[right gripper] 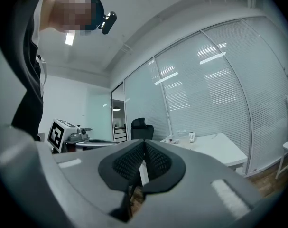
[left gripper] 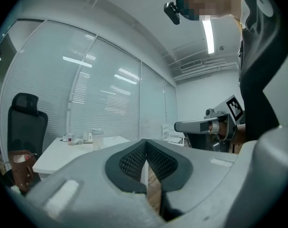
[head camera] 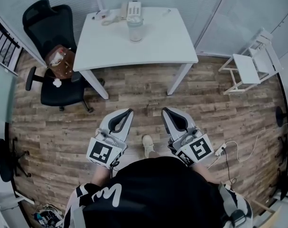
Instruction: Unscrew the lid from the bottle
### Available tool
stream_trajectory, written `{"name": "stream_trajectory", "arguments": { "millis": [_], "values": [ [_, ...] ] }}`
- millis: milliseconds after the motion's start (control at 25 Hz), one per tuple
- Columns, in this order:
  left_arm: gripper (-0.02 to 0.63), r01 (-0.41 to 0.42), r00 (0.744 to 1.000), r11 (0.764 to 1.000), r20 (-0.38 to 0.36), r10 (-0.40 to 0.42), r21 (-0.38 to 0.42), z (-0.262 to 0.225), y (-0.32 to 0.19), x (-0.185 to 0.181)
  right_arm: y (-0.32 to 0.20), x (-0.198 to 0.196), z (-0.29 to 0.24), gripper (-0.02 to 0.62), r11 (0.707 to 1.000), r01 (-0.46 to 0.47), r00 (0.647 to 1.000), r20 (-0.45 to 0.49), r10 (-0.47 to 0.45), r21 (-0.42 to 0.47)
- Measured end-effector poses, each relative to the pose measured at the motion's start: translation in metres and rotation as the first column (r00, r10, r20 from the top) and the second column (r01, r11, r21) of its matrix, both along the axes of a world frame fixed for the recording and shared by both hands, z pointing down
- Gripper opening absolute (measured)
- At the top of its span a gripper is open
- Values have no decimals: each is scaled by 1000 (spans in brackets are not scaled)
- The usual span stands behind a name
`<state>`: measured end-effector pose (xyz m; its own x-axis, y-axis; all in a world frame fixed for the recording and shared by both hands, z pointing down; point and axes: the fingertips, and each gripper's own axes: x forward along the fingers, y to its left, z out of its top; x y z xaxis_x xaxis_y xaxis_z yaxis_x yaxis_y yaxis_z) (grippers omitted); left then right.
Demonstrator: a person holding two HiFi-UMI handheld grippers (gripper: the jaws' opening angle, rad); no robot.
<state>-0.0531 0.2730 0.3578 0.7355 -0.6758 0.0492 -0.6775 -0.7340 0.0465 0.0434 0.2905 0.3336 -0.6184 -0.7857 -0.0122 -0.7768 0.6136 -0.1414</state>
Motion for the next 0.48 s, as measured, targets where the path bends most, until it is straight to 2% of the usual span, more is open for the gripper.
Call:
{"name": "stream_trajectory", "arguments": {
  "millis": [160,360,480],
  "values": [
    [0,26,1000,1000,1,-26,-11,-3,-24,0,-22,4,-6,0,1000,18,1000,4,-18,3],
    [1,2,1000,1000,-6,-2,18,-10,-46,12,-50,12,-10,0,999,39,999,0,-39,15],
    [2,18,1000,1000,-16,-18,25,-11,-56,19,-61,17,-8,0,998,59,998,-13,-59,20]
  ]
}}
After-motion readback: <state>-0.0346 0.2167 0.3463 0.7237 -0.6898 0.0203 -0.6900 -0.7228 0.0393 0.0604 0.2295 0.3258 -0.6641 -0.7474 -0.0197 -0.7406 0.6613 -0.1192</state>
